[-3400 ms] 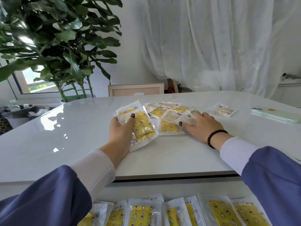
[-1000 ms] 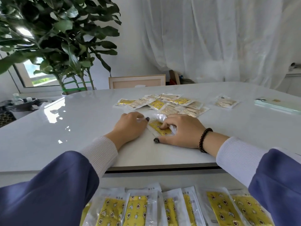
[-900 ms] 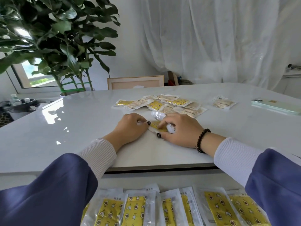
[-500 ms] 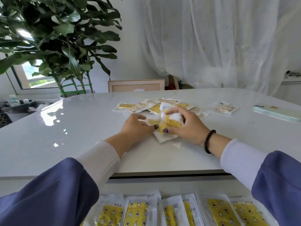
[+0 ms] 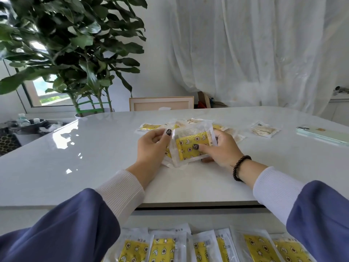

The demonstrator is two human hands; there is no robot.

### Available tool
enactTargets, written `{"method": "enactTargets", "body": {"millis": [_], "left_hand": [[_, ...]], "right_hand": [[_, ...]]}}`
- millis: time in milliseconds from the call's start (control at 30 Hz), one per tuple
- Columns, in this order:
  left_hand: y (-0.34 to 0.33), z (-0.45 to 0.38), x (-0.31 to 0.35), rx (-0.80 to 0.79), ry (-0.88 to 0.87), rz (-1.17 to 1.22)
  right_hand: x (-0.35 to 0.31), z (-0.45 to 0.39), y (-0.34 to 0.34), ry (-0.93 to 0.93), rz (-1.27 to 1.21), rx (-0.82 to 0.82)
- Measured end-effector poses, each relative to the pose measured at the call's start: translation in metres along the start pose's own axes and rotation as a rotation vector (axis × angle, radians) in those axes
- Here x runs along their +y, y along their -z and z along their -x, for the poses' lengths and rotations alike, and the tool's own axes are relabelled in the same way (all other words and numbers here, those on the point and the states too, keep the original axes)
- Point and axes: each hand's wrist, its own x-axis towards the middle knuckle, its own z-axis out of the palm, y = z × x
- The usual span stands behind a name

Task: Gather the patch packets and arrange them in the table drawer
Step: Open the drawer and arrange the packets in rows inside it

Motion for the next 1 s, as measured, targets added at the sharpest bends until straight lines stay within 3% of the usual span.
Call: {"method": "enactTargets", "body": {"millis": [133, 233, 367, 533, 633, 733, 867, 1000], "left_hand": [[-0.002, 0.005, 0.006, -0.054, -0.020, 0.035], [-0.006, 0.010, 0.009, -0.190, -0.069, 0.059], [-0.007, 0.011, 0.005, -0.315, -0.080, 0.074], [-0.004, 0.003, 0.003, -0.271, -0.013, 0.092], [-0.006, 0.005, 0.003, -0.395, -0.027, 0.023], [-0.008, 0.002, -0.001, -0.311, -0.022, -0.171], [-0.005, -0.003, -0.007, -0.162, 0.040, -0.116], [0.001, -0.011, -0.011, 0.102, 0.065, -0.020]], "right_hand": [[0.000, 0.000, 0.001, 0.093, 0.077, 0.012], [0.003, -0.001, -0.001, 0.176, 0.172, -0.011], [0.005, 0.000, -0.004, 0.178, 0.144, -0.057], [0.010, -0.006, 0.000, 0.014, 0.025, -0.013], [0.010, -0.007, -0.003, 0.047, 0.194, -0.067], [0.009, -0.009, -0.010, 0.077, 0.291, -0.133], [0.011, -0.014, -0.006, 0.131, 0.293, -0.063], [0.018, -0.030, 0.015, 0.303, 0.743, 0.161]]}}
